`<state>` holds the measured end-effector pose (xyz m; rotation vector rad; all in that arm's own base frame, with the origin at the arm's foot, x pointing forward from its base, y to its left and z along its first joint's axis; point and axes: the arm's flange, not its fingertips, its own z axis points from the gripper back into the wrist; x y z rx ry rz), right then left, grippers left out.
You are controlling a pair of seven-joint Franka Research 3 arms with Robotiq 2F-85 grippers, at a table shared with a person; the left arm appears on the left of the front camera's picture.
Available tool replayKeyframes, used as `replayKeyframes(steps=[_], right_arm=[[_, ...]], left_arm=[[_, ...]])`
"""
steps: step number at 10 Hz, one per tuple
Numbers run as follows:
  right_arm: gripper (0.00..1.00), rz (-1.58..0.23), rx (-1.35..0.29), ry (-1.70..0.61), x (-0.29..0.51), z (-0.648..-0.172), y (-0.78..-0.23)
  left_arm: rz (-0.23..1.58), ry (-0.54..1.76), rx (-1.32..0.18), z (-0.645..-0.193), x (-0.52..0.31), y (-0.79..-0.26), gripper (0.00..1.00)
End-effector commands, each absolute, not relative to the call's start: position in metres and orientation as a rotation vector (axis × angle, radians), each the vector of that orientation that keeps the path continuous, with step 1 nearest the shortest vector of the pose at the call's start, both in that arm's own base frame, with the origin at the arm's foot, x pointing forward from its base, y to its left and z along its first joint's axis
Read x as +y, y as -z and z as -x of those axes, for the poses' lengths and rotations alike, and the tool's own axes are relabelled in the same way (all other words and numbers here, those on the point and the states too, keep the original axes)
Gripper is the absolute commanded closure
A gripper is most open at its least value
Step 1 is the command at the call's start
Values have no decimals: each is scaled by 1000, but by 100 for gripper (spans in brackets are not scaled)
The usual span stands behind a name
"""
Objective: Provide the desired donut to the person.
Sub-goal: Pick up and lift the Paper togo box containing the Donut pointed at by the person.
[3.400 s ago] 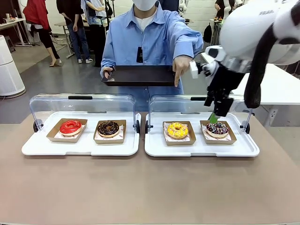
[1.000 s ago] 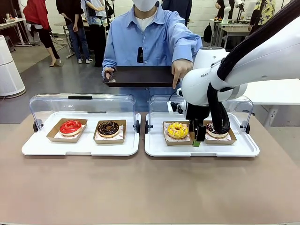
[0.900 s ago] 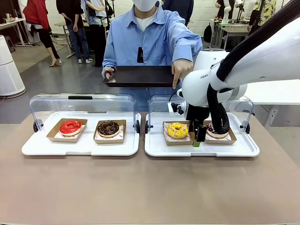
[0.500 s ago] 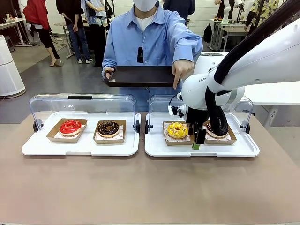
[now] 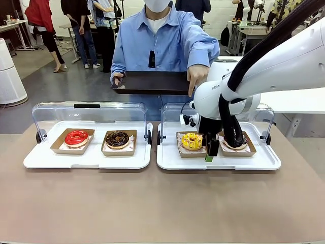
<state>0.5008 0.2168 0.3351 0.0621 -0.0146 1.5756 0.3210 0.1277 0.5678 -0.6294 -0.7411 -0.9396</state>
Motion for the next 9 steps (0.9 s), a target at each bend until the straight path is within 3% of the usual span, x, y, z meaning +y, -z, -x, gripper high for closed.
replayKeyframes(steps=[1, 5, 6, 7, 8, 9], right_arm=[[0, -87, -19, -1538, 219, -506, -326], [0, -91, -7, -1520, 217, -508, -320], [47, -89, -12, -1518, 216, -509, -320], [59, -88, -12, -1514, 216, -509, -320], [100, -88, -10, -1511, 215, -509, -318], [100, -91, -8, -1509, 214, -509, -317]], left_arm=[[629, 941, -741, -321, 127, -568, 0], [629, 941, -741, -321, 127, -568, 0], [629, 941, -741, -321, 127, -568, 0], [629, 941, -741, -321, 127, -568, 0], [629, 941, -741, -321, 127, -568, 0], [629, 941, -741, -321, 127, -568, 0]])
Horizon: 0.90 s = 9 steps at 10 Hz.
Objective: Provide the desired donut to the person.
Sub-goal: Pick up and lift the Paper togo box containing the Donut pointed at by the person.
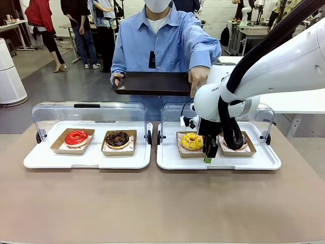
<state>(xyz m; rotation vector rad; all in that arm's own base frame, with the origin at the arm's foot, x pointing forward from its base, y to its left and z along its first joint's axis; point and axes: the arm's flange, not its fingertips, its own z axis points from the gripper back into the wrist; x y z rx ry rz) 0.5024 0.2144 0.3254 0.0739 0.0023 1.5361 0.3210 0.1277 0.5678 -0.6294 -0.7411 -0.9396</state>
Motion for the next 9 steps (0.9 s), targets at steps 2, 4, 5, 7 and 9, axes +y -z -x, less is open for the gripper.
replayKeyframes(steps=[2, 4, 5, 7, 9], right_arm=[[86, -93, -11, -1511, 213, -508, -317], [100, -93, -14, -1514, 213, -508, -316], [100, -92, -15, -1515, 213, -508, -317], [100, -92, -16, -1518, 213, -508, -317], [100, -83, -13, -1534, 217, -502, -325]], left_arm=[[629, 941, -741, -321, 127, -568, 0], [629, 941, -741, -321, 127, -568, 0], [629, 941, -741, -321, 127, -568, 0], [629, 941, -741, -321, 127, -568, 0], [629, 941, -741, -321, 127, -568, 0]])
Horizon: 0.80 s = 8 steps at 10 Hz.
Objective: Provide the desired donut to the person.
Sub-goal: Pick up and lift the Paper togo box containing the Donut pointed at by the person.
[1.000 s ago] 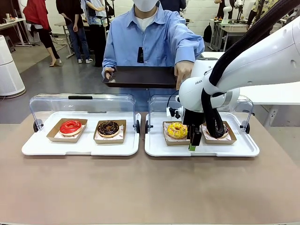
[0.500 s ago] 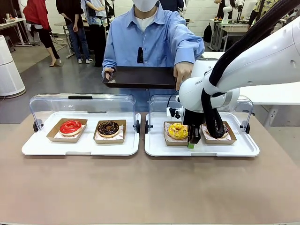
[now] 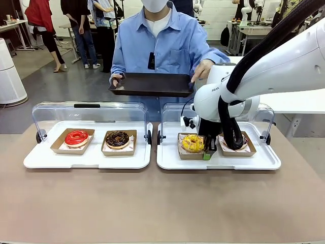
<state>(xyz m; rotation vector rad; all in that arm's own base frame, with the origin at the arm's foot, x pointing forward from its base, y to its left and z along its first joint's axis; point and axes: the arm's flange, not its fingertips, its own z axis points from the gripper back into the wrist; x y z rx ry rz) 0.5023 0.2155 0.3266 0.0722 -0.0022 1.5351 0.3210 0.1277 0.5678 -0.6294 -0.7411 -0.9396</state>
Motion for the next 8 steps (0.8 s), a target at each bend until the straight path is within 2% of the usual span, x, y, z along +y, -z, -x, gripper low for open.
replayKeyframes(steps=[1, 4, 8], right_arm=[[100, -79, -7, -1554, 224, -495, -336], [100, -17, 32, -1544, 252, -463, -399], [100, -71, 94, -1572, 278, -419, -479]], left_arm=[[629, 941, -741, -321, 127, -568, 0], [629, 941, -741, -321, 127, -568, 0], [629, 941, -741, -321, 127, -568, 0]])
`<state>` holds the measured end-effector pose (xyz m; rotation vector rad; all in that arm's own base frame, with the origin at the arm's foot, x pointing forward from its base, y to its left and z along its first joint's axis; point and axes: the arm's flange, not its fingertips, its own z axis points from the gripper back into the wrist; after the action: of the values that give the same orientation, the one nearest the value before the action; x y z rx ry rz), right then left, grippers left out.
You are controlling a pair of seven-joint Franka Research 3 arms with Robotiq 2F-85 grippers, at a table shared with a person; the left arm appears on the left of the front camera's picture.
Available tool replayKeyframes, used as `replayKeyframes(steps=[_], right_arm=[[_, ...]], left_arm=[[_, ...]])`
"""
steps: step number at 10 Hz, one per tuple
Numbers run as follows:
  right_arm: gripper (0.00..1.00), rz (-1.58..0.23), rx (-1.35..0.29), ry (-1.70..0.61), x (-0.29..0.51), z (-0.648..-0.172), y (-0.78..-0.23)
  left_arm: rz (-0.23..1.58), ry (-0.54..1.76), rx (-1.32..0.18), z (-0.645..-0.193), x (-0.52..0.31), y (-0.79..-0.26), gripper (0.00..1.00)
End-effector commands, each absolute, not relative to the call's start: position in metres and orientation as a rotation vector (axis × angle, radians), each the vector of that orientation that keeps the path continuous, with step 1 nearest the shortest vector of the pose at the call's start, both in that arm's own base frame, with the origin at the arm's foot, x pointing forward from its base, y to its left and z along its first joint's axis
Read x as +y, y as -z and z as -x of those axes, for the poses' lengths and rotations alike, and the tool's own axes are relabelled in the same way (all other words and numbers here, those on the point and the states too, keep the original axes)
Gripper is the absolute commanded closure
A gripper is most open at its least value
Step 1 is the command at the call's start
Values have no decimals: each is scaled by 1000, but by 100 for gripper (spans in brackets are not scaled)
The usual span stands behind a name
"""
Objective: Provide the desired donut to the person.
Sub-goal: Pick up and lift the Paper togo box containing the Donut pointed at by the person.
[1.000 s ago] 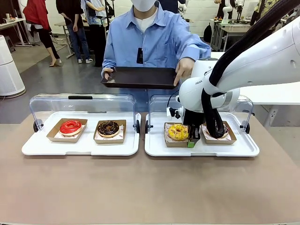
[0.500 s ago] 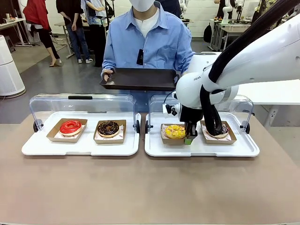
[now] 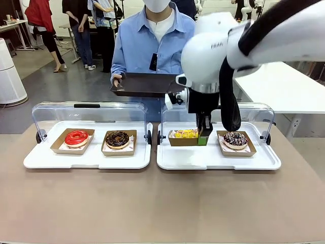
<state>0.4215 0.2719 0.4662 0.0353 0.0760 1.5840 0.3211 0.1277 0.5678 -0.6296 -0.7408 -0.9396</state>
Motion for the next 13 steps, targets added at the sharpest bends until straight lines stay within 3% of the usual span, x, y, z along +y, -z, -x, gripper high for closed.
replayKeyframes(steps=[1, 4, 7, 10, 13], right_arm=[[100, -62, 87, -1582, 285, -410, -500], [100, 49, 49, -1590, 305, -394, -561], [100, 69, 14, -1531, 300, -413, -608], [100, 70, -1, -1562, 294, -431, -615], [100, 48, -6, -1546, 293, -416, -617]], left_arm=[[629, 941, -741, -321, 127, -568, 0], [629, 941, -741, -321, 127, -568, 0], [629, 941, -741, -321, 127, -568, 0], [629, 941, -741, -321, 127, -568, 0], [629, 941, -741, -321, 127, -568, 0]])
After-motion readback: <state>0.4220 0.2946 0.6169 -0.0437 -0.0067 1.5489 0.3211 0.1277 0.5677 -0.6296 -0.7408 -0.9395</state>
